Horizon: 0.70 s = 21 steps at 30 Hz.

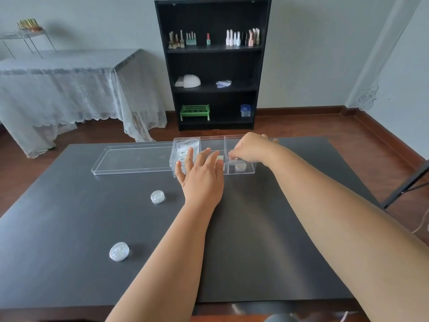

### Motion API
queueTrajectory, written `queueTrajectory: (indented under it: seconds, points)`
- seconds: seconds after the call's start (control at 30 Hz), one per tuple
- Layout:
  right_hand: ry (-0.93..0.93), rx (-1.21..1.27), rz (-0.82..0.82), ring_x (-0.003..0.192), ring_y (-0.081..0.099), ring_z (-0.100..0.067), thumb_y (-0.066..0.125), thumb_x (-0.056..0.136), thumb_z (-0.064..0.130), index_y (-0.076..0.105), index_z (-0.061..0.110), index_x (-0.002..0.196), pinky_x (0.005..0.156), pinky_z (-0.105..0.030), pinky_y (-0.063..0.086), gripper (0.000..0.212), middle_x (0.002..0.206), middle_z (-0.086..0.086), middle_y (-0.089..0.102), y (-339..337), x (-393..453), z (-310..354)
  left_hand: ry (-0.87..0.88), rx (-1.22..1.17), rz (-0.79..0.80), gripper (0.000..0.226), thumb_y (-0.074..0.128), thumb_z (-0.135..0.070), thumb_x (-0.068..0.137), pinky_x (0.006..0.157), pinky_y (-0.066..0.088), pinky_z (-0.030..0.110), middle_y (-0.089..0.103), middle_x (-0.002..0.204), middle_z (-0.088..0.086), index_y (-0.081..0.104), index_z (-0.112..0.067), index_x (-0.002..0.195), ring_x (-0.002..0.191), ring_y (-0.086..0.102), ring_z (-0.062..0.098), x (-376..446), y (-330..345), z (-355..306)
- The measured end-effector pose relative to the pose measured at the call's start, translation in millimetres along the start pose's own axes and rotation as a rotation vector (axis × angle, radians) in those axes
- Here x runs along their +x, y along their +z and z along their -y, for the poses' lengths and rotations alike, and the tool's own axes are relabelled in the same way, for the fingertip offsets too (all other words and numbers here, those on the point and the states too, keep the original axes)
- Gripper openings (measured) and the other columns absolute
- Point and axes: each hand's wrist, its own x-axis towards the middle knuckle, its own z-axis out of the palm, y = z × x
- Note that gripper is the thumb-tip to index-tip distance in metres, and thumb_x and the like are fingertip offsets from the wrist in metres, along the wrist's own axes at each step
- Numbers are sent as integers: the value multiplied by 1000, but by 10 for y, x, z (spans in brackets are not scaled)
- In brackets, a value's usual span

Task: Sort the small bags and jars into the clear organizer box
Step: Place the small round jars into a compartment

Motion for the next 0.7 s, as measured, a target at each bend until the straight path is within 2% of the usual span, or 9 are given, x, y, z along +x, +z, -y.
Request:
queueTrajectory:
  seconds: [0.03,0.13,0.27,0.33,0.43,0.5,0.57,0.63,0.7]
  points:
    - [-7,17,28,131,36,-35,59,86,50,71,26,96,109,-61,18,28,128,-5,58,-16,-22,-9,-1,-2,3,38,28,-42,101,113,-10,47,42,147,-14,51,-38,132,148,7,20,-3,2,-3]
    - [-52,135,93,127,43,-32,57,89,44,69,28,113,109,-57,31,31,132,-2,57,-108,-110,-39,-9,-6,17,39,28,-43,102,113,-10,46,39,149,-13,50,-37,133,148,5,20,-9,-17,-9]
    - [-13,124,-13,136,27,-34,45,94,44,65,35,120,110,-60,11,34,138,1,52,-277,-313,-31,-24,-14,60,44,26,-45,102,115,-8,47,31,155,-10,43,-34,141,148,1,20,-57,-135,-31]
    - [-25,134,-84,132,27,-30,41,96,42,67,38,111,101,-53,19,30,125,3,58,-326,-431,-12,-21,-58,38,45,29,-46,102,116,-4,47,28,156,-9,41,-32,143,148,4,21,-101,-275,-54]
    - [-87,239,-210,113,34,-21,39,94,36,68,37,91,82,-40,24,29,86,18,59,-281,-657,41,39,-114,-51,42,40,-44,99,111,20,44,42,149,-6,48,-29,138,141,28,25,-221,-661,56]
    - [-186,290,-256,105,42,-16,43,94,35,69,36,92,81,-37,37,26,83,21,60,-162,-809,88,61,-109,-53,38,47,-44,95,96,39,40,55,133,-5,55,-30,130,122,48,25,-359,-953,263]
    - [-341,366,-204,96,54,-11,50,94,31,70,34,96,76,-30,47,21,90,17,65,6,-959,183,11,-86,22,35,53,-48,91,83,45,33,60,119,-10,57,-36,123,107,56,18,-536,-1225,544]
    - [-453,415,-125,86,59,-6,53,93,25,71,30,99,67,-21,46,20,92,14,66,212,-1040,310,-84,-56,153,34,56,-54,87,76,44,29,60,113,-18,56,-42,119,96,57,9,-709,-1427,801]
    - [-518,419,-56,85,57,-5,56,92,23,70,30,107,71,-21,42,21,97,14,64,445,-1096,498,-131,18,281,39,59,-56,84,77,45,28,58,112,-18,55,-43,120,91,55,7,-871,-1571,1019]
